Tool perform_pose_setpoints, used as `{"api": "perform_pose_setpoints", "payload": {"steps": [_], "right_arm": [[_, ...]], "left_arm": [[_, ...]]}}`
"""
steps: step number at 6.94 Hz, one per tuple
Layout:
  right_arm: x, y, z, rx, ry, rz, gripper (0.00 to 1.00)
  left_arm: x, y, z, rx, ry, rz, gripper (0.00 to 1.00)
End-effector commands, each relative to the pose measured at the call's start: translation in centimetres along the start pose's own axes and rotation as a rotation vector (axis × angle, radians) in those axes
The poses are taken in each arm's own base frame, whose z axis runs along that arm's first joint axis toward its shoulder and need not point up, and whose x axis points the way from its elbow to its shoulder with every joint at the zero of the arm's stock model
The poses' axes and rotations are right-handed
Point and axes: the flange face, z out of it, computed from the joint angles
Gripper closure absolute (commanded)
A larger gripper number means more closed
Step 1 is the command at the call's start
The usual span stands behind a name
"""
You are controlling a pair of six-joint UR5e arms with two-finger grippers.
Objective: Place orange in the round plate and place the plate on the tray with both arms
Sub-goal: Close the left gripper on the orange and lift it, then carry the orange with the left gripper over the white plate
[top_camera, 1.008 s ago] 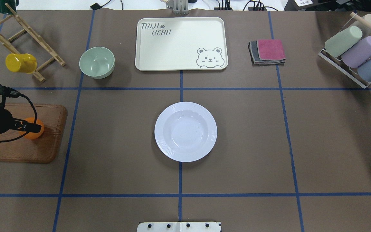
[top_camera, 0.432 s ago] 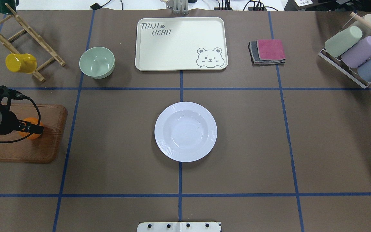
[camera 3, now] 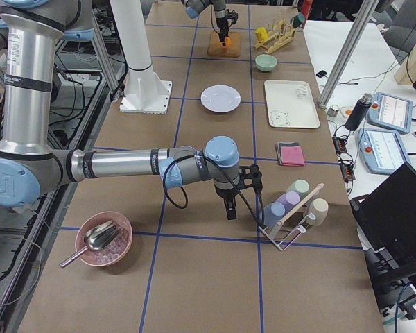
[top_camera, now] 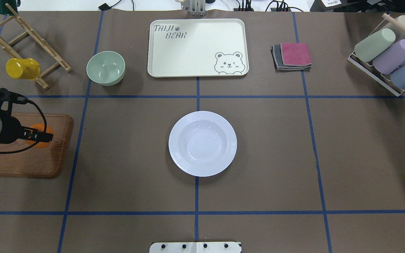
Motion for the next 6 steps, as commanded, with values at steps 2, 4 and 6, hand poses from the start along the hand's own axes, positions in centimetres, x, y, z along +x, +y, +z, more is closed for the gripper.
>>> {"api": "perform_pose_setpoints", "payload": {"steps": [2,4,6], "right_arm": [[-1.6,-0.4,-0.4,0.059,-0.07,-0.085,0.0],[-5.7,-2.9,-0.8,0.093,-0.141,-0.159,0.0],[-10.1,-4.2,0.3,0.072,-0.139,-0.025,0.0]], "left_arm": [[17.5,-10.1,-3.9,-0.05,-0.02,-0.147,1.0],[28.7,-10.5,-4.5,-0.068,-0.018,-0.193,1.0],[38.2,-11.4,-2.4,-0.059,-0.006,-0.274,1.0]]}}
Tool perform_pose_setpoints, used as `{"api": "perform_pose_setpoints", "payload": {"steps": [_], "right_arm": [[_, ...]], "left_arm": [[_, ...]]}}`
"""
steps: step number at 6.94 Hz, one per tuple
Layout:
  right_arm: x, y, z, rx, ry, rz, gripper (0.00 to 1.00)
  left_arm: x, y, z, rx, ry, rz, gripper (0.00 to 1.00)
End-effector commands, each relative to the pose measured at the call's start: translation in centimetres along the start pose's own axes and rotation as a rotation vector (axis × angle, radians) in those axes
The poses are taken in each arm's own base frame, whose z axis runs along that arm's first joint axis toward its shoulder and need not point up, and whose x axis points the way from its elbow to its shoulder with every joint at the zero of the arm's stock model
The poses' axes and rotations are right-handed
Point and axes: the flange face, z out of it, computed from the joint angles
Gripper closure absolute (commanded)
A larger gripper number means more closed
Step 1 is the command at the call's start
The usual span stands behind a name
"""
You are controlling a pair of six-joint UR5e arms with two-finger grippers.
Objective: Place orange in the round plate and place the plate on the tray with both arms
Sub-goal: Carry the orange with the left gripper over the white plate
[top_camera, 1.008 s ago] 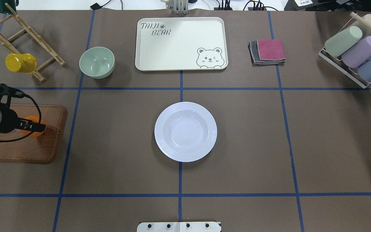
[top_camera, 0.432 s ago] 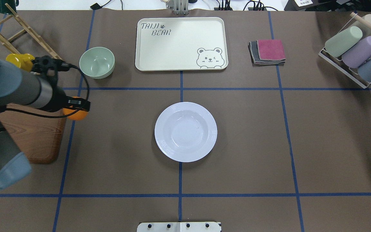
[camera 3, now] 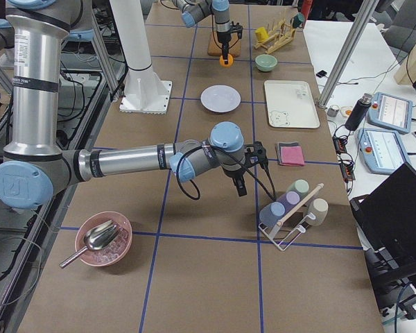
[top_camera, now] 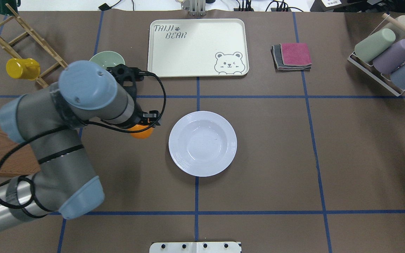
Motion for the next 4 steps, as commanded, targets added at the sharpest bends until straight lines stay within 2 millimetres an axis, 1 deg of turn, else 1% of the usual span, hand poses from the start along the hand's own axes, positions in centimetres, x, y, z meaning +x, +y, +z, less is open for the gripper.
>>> {"api": "perform_pose_setpoints", "payload": {"steps": [1,2,3,4], "right_arm": [[-6.7,-2.3,2.1,0.004,0.001,0.149,0.0],[-10.3,-3.0,4.0,0.028,-0.011,0.211,0.0],[-14.4,-3.6,6.2,0.077,-0.03,0.278,0.0],[-17.9,-4.0,8.2,0.09,-0.044,0.314,0.0]], "left_arm": [[10.6,0.6,2.2,0.002,-0.005,-0.077,1.0],[12.8,0.1,3.8,0.012,-0.031,-0.088,1.0],[14.1,1.2,5.8,0.006,-0.045,-0.077,1.0],[14.6,1.2,8.0,0.005,-0.038,-0.084,1.0]]}}
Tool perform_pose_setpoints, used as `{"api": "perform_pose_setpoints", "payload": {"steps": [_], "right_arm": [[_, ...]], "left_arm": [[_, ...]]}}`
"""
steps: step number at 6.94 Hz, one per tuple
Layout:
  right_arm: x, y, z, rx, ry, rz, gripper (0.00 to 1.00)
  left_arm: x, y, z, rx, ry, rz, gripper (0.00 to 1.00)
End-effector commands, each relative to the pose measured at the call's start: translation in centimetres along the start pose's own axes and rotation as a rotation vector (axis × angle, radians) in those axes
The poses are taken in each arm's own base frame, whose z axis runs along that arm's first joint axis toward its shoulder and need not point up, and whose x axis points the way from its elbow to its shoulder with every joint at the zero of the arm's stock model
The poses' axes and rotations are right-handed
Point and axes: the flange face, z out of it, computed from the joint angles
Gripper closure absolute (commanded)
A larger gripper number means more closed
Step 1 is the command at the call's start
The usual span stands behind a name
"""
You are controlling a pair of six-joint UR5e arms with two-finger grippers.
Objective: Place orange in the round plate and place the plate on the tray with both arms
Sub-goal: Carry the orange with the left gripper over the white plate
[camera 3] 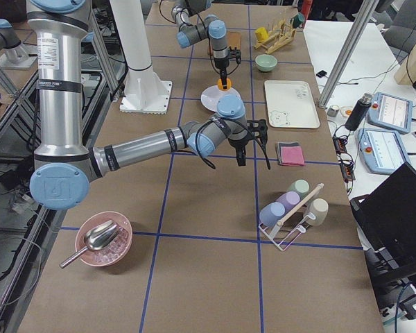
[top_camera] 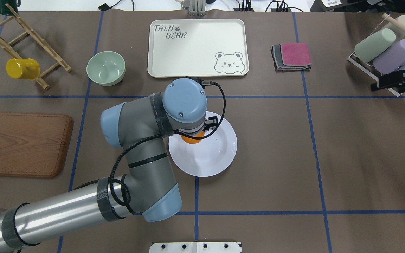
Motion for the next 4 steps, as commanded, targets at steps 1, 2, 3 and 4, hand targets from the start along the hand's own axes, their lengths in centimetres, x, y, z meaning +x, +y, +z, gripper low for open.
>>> {"api": "perform_pose_setpoints", "payload": {"steps": [1,2,3,4], "right_arm": [[-7.4,1.3,3.9,0.032,-0.038,0.09,0.0],[-9.2,2.1,5.1,0.044,-0.033,0.108,0.0],[-10.8,2.8,4.9,0.046,-0.052,0.119,0.0],[-12.3,3.5,4.1,0.046,-0.08,0.15,0.0]], "left_arm": [[1.3,0.4,4.5,0.001,0.014,0.0,1.0],[1.6,1.5,5.8,0.014,0.019,0.015,0.61],[1.9,1.6,5.3,0.023,0.029,0.017,0.02],[2.1,1.8,3.2,0.026,0.064,0.026,0.02]]}}
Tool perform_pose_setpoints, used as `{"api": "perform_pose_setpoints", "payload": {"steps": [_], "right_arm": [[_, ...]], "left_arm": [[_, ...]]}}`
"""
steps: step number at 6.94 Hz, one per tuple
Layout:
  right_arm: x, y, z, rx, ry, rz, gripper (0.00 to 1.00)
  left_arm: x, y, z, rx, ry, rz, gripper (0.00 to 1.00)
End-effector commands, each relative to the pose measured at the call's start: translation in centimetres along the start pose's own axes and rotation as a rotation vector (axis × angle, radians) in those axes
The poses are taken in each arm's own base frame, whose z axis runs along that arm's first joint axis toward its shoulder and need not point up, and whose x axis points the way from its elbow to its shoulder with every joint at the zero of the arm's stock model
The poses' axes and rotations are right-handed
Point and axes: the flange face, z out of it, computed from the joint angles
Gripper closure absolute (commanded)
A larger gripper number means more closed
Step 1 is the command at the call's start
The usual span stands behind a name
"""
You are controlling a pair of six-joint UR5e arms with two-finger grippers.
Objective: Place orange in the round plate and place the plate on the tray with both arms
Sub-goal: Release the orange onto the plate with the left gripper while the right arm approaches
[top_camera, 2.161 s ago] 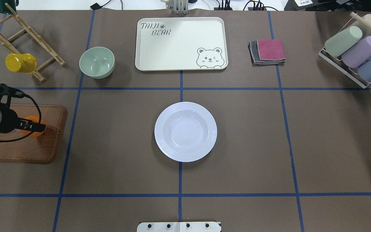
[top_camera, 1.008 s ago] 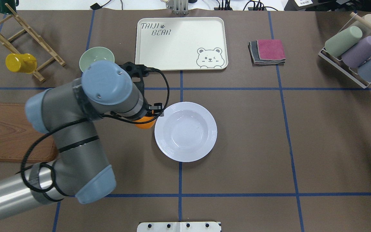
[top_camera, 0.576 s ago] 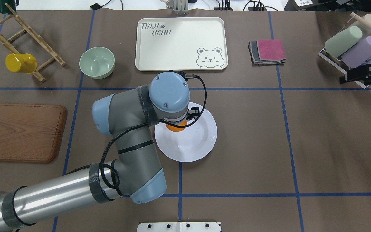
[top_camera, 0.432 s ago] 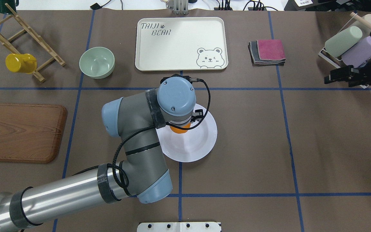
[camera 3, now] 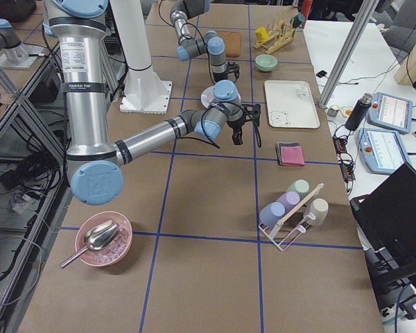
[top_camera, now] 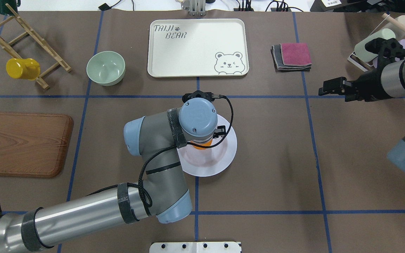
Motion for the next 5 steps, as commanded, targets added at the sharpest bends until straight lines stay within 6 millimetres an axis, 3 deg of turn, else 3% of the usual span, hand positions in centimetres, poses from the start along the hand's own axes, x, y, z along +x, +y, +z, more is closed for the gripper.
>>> {"api": "perform_pose_setpoints", "payload": {"steps": [1,3,4,5], "right_arm": [[-3.7,2.5,-0.8,0.009,-0.051,0.058,0.0],[-8.3,6.5,0.5,0.037,-0.089,0.187,0.0],[-10.9,8.5,1.7,0.055,-0.114,0.277,0.0],[-13.2,11.6,3.6,0.124,-0.131,0.391,0.0]], "left_arm": [[-0.7,0.2,-2.6,0.012,0.038,0.011,0.02],[-6.8,-2.7,-9.3,0.041,-0.044,0.128,0.01],[-11.5,-5.2,-12.3,0.059,-0.094,0.184,0.01],[-18.2,-8.0,-13.5,0.009,-0.101,0.228,0.01]]}}
